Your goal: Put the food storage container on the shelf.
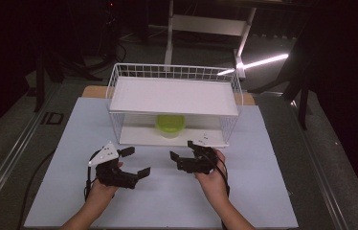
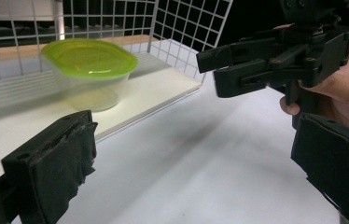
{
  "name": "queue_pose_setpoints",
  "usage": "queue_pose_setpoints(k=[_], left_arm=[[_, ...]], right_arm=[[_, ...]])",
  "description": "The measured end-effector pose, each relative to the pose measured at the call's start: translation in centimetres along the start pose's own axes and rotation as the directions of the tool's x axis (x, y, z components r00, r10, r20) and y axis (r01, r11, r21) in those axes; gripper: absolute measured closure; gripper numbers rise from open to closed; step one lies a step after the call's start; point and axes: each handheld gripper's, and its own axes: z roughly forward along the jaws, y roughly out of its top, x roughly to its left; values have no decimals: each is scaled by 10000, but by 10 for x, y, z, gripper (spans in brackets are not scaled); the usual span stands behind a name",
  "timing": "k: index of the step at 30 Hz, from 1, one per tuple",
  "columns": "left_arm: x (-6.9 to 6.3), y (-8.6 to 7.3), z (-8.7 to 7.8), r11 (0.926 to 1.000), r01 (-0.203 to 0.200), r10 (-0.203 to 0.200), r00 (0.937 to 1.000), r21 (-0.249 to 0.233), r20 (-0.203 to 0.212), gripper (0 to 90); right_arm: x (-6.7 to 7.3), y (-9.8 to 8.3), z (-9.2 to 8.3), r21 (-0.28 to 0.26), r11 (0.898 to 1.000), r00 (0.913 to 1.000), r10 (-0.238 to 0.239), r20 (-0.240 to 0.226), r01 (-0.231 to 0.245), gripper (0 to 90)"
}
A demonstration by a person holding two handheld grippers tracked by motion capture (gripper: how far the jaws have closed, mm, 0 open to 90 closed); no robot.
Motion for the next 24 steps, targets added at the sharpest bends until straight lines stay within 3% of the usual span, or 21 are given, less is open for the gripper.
queue_pose_setpoints(k=[4,10,12,20,24], left_arm=[[-1,2,-3,10000,50,-50,10000,-39,57,8],[1,0,-9,9994,295,-292,9994,-156,194,9],[4,-4,-19,9994,269,-271,9996,-201,-99,9],[6,-9,-31,9999,168,-167,9995,18,-279,9],[6,-16,-38,9994,305,-300,9989,167,-349,8]], right_arm=[[0,-2,-9,-297,9996,10000,-8,-85,5,158],[-2,-8,-19,-256,9995,9997,-194,-138,190,156],[-2,-13,-26,-214,9991,9993,-364,-105,362,156],[-13,-26,-45,-187,9995,9997,-258,-39,257,160],[-18,-33,-52,-152,9996,9997,-243,61,243,159]])
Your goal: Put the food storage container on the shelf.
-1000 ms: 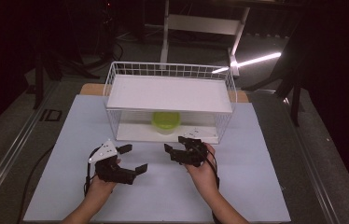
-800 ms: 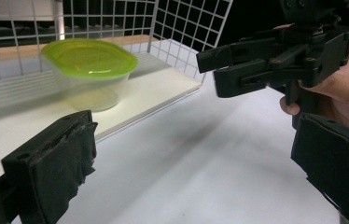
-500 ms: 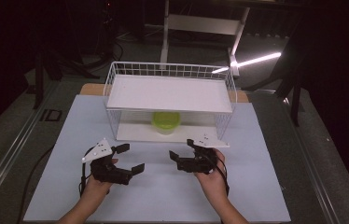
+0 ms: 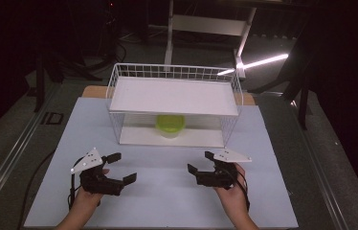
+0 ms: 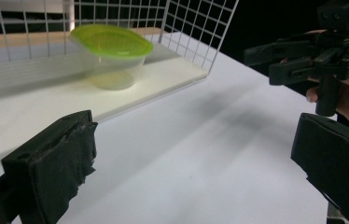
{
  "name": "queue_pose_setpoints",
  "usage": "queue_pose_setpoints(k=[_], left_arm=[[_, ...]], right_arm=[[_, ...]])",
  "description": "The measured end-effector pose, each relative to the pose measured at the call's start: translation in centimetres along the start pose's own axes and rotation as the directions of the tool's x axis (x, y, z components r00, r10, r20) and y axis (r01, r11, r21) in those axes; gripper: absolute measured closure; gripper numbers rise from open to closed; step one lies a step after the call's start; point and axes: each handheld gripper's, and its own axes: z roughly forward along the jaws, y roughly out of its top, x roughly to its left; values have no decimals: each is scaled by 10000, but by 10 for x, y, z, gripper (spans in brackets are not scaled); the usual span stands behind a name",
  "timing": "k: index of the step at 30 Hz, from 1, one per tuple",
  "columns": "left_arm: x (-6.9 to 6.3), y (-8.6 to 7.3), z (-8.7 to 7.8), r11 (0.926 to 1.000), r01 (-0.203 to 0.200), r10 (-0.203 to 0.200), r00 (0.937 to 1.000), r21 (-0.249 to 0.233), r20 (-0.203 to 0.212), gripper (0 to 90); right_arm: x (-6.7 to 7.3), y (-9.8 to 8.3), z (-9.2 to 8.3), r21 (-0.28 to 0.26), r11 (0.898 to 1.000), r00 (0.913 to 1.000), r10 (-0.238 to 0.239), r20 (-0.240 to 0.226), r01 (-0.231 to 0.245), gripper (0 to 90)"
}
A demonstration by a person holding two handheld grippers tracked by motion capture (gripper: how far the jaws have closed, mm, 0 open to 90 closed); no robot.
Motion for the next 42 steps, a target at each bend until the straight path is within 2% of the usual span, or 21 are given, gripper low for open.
queue_pose_setpoints(k=[3,10,18,23,28,32,34,36,41,42], left_arm=[[1,-3,-3,9998,-47,48,10000,178,-66,9],[4,-14,-13,9993,114,-107,9998,361,-195,9],[6,-23,-24,9991,338,-330,9989,238,-324,9],[5,-29,-26,9992,325,-318,9991,251,-296,9],[7,-31,-29,9994,328,-324,9990,132,-306,9],[9,-33,-29,9997,168,-159,9989,193,-445,9],[9,-33,-29,9998,180,-175,9989,130,-429,9],[9,-33,-30,10000,-17,21,9984,75,-568,9],[9,-32,-32,10000,27,-31,9982,-71,-591,9],[8,-32,-32,10000,-77,73,9979,-60,-641,9]], right_arm=[[-3,-5,-6,58,10000,10000,16,-47,-16,159],[-8,-15,-24,107,9999,10000,91,-13,-91,159],[-14,-25,-43,158,9999,10000,21,87,-22,159],[-18,-30,-47,153,9999,9999,-56,95,54,159],[-25,-40,-50,12,9998,9998,199,65,-199,159],[-31,-48,-47,207,9997,9999,142,46,-143,159],[-33,-51,-46,166,9997,9998,195,10,-195,159],[-35,-53,-46,192,9997,9998,127,124,-130,159],[-37,-54,-48,175,9998,9998,31,185,-34,159],[-37,-54,-48,67,9999,9999,100,123,-101,159]])
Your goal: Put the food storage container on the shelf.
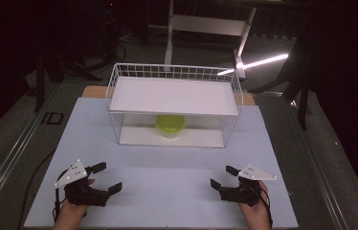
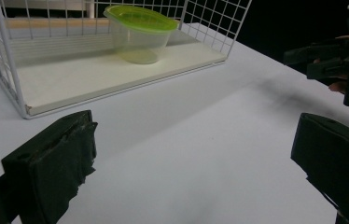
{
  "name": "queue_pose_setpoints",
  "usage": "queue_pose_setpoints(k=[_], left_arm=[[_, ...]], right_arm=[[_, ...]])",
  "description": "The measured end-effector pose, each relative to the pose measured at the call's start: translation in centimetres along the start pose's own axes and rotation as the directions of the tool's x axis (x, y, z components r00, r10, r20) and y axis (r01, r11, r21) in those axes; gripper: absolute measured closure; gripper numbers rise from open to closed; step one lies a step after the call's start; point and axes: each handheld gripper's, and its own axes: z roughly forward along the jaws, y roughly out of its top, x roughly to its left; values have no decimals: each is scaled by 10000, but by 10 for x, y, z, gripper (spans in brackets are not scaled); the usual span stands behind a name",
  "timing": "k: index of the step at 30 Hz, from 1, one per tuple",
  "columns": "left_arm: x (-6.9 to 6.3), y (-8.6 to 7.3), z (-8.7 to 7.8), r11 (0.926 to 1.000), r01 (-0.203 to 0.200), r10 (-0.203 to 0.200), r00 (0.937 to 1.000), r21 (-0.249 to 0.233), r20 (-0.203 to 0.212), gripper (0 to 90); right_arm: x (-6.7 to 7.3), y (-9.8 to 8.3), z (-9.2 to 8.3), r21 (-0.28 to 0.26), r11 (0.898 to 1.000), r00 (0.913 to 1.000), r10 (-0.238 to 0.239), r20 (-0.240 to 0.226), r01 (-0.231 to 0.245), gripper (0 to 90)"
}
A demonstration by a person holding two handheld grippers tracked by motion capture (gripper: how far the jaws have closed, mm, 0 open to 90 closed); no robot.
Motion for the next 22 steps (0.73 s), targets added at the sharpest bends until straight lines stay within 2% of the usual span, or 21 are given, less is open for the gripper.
queue_pose_setpoints(k=[2,8,11,18,22], left_arm=[[-1,0,0,9998,-175,175,9998,-13,-115,9],[0,1,0,9999,-129,127,9998,-107,-182,9],[1,0,0,9996,166,-165,9999,-231,18,9],[-1,0,0,9986,462,-457,9988,-247,188,9],[-3,1,0,9993,311,-308,9994,-217,127,9]], right_arm=[[1,1,0,-59,10000,10000,-13,-7,13,159],[1,0,5,-120,9999,9996,-18,-290,14,159],[2,-1,8,36,10000,9991,33,-425,-32,159],[-1,-2,7,9,9997,9992,247,-318,-247,159],[-2,-2,6,-50,9996,9992,285,-279,-286,159]])
